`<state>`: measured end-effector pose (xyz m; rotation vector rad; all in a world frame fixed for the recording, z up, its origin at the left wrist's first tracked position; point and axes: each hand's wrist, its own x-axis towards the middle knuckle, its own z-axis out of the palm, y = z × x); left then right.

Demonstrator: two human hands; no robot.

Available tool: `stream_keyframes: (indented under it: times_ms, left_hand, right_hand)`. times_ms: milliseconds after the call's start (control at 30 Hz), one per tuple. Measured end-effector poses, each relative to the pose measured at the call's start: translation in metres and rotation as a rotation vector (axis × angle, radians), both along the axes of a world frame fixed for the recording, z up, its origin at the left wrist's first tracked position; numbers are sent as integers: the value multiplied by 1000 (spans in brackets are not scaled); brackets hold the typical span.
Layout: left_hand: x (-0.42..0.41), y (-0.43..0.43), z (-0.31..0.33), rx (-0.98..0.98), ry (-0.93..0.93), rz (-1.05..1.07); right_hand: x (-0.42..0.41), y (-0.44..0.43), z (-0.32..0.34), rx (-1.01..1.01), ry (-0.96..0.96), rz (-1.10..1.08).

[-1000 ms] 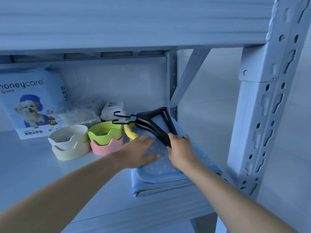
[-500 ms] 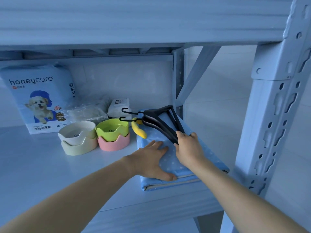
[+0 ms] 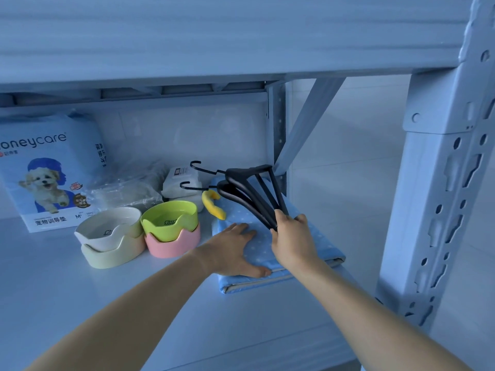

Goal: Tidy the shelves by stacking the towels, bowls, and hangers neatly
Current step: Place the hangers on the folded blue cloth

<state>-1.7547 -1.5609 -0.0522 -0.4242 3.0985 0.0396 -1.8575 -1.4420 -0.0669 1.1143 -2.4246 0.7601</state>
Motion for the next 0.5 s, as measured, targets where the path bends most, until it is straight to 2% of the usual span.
stream_keyframes:
  times_ms: [500]
  left_hand:
    - [1,-5,4,-38,-16,-24]
  right_hand:
    - [-9,-10,-1,40,-4,72]
